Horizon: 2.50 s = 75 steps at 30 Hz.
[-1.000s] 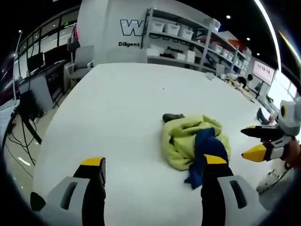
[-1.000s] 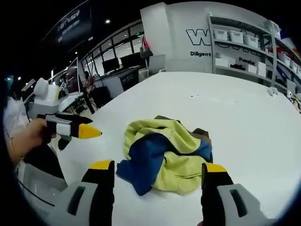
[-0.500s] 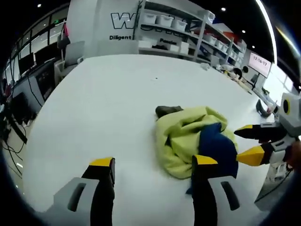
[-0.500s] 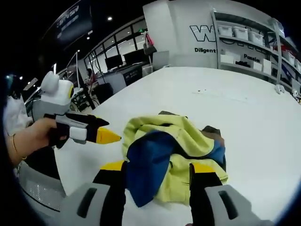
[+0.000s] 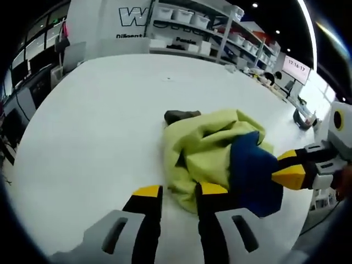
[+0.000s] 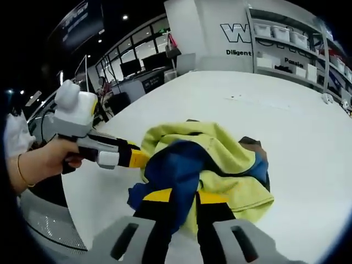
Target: Fold the garment on the visible template until the final outline fits inside the template.
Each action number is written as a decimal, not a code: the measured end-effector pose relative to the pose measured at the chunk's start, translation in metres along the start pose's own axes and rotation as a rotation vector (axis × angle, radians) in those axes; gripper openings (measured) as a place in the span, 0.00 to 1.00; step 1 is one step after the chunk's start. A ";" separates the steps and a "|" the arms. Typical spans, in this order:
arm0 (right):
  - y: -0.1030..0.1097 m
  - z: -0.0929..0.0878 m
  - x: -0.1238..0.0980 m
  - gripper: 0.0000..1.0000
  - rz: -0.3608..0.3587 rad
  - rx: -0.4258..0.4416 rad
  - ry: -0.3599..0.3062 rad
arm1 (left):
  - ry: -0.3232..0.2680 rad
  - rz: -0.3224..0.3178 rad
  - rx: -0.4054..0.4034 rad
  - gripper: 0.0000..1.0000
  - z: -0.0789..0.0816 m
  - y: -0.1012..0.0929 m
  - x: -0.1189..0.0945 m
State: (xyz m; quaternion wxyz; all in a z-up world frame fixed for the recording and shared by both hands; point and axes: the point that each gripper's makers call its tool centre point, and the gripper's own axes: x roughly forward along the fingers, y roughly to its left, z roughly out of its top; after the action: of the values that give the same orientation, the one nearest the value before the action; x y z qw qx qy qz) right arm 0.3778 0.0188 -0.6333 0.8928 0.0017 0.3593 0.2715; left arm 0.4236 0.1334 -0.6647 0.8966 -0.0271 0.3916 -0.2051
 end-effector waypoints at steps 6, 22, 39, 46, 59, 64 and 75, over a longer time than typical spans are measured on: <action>-0.001 -0.001 -0.003 0.00 -0.007 -0.053 0.011 | 0.002 0.005 0.010 0.00 -0.001 -0.001 -0.002; -0.042 0.008 -0.041 0.00 -0.117 -0.048 -0.014 | -0.026 0.026 0.044 0.00 0.008 0.004 -0.023; -0.135 0.021 -0.088 0.00 -0.409 -0.060 0.001 | -0.021 0.062 0.099 0.00 0.010 0.017 -0.044; -0.166 0.025 -0.094 0.00 -0.455 -0.009 0.019 | -0.005 0.043 0.097 0.00 0.008 0.014 -0.043; -0.219 0.016 -0.110 0.00 -0.555 0.107 0.059 | 0.002 0.040 0.101 0.00 0.002 0.014 -0.049; -0.226 0.016 -0.115 0.00 -0.587 0.098 0.064 | 0.009 0.036 0.091 0.00 0.001 0.014 -0.047; -0.261 0.012 -0.123 0.00 -0.642 0.069 0.117 | 0.035 0.065 0.120 0.00 -0.007 0.023 -0.054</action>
State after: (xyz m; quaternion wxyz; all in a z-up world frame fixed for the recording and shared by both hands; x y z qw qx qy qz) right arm 0.4382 -0.2611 -0.5973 0.9101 -0.0972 0.4011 -0.0366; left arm 0.3938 0.1759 -0.6367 0.8958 0.0431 0.3948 -0.1997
